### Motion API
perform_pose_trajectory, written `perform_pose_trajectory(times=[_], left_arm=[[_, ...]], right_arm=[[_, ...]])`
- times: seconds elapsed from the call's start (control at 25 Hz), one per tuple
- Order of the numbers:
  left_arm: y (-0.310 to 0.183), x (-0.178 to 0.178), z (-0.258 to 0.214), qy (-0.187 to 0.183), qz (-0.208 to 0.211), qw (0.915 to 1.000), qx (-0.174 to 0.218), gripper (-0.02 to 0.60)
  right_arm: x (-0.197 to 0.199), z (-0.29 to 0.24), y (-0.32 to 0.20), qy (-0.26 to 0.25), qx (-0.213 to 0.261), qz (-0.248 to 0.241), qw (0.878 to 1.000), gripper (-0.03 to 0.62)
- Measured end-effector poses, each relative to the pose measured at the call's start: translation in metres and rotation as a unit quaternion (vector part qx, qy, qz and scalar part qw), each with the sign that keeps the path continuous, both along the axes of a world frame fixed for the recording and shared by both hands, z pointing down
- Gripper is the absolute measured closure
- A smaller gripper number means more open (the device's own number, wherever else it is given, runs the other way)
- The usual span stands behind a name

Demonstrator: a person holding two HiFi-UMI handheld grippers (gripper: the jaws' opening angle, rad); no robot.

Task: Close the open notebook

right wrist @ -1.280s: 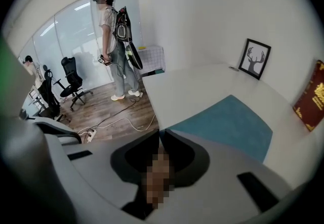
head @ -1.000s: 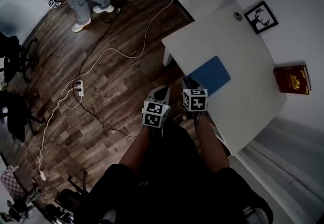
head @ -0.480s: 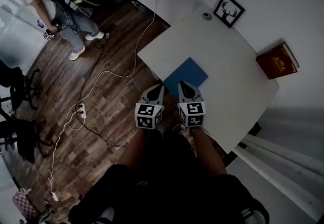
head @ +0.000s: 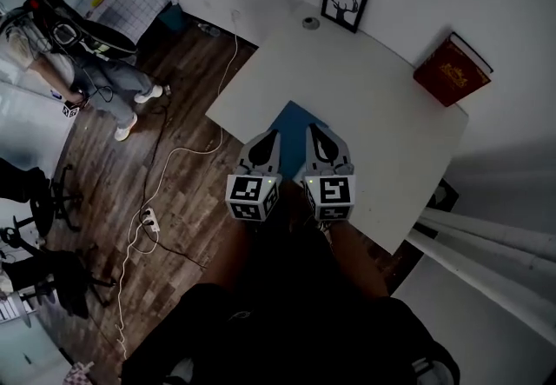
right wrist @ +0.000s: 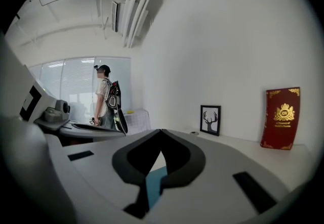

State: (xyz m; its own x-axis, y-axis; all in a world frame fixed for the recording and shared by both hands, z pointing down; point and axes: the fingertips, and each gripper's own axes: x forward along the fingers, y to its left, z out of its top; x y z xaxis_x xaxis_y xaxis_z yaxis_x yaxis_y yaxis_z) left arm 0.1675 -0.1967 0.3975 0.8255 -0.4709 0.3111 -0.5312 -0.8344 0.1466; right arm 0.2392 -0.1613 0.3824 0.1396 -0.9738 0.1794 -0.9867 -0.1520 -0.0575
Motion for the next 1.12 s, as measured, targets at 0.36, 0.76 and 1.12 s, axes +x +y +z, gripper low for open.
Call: perform_pose_trajectory(times=[0.36,0.76,1.12], left_arm=[[-0.028,0.052,-0.007,0.006,0.058,0.9981,0.021,0.58],[-0.044,0.058,-0.01,0.012,0.056,0.9982,0.017,0.58],[-0.036,0.039,-0.003,-0.01,0.036,0.9992,0.016,0.58]], right_arm=[[0.043,-0.024,-0.03,0.025,-0.003,0.029,0.999,0.572],[0.039,-0.025,-0.048,0.029,-0.008,0.014,0.999,0.572],[0.026,-0.032,-0.046,0.049,0.001,-0.008,0.999,0.572]])
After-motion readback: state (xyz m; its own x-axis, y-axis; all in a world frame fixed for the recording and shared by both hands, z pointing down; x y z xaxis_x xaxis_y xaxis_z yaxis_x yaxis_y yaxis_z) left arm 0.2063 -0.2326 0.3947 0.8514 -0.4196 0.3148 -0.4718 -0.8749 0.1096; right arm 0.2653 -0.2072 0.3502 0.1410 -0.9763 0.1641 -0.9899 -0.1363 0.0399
